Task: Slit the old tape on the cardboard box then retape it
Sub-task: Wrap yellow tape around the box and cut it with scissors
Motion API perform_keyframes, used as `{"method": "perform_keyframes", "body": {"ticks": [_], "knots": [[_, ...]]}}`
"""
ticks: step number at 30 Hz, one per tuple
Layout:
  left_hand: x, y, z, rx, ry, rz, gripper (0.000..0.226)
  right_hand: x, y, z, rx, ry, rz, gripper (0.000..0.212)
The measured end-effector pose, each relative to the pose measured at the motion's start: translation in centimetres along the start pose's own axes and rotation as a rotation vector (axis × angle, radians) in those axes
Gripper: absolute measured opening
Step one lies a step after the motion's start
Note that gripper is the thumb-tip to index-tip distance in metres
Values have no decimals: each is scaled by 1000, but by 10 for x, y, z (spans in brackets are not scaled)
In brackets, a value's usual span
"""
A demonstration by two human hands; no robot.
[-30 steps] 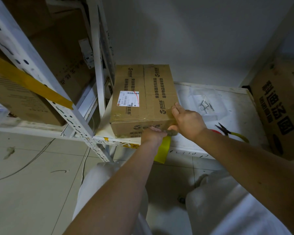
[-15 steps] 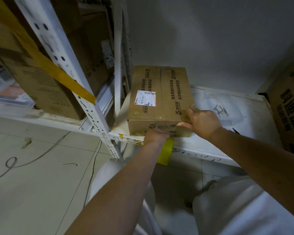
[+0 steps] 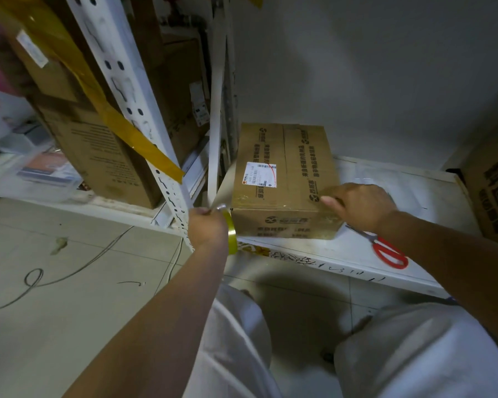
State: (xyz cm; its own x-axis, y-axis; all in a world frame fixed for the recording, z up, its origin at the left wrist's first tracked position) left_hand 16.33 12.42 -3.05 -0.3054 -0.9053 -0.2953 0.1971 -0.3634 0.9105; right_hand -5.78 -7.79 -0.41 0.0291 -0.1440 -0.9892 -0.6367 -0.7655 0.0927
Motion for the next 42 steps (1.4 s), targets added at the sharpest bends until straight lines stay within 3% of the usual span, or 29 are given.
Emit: {"method": "perform_keyframes", "body": {"ticks": [3,6,10,15,22,28,29,31,33,36,39,42], "knots": [[5,12,1,70,-91,92,3,5,0,-6,235,-8,-67,31],[9,18,-2,-8,-271,146,16,10,-2,-7,374,-71,-197,20],[7,17,5,-67,-408,79,12,7,14,-14,445,-185,-266,17],[23,7,48,-92,-523,56,9,14,46,-13,481,-316,-454,38],[38,1,89,-75,-672,-14,10,19,53,-7,361,-330,-563,27],[41,1,106,10,-775,-127,13,12,44,-3,324,-302,-600,37],[40,1,108,11,-794,-140,11,10,41,-3,392,-227,-585,39],[37,2,111,11,-810,-156,10,5,36,4,698,-72,-532,54],[36,0,110,28,-804,-166,10,4,23,10,854,-67,-689,53],[40,-5,111,77,-828,-215,11,17,2,11,746,-224,-792,47],[45,-6,111,106,-858,-266,12,19,-2,7,654,-244,-772,57],[52,-7,112,116,-894,-269,14,19,0,2,529,-250,-713,53]]}}
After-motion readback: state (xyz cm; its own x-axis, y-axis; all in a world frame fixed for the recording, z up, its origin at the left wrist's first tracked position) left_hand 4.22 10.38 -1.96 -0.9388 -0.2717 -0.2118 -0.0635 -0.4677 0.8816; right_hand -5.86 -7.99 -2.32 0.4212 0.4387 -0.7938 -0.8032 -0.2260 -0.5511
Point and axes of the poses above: each hand's wrist, its own z-axis away from the middle knuckle, its own x-axis out of the palm, y = z × x, the point moved 3 cm from there along -z, towards the middle knuckle, and after that the axes turned 1 degree about x, right-handed, at the moved point
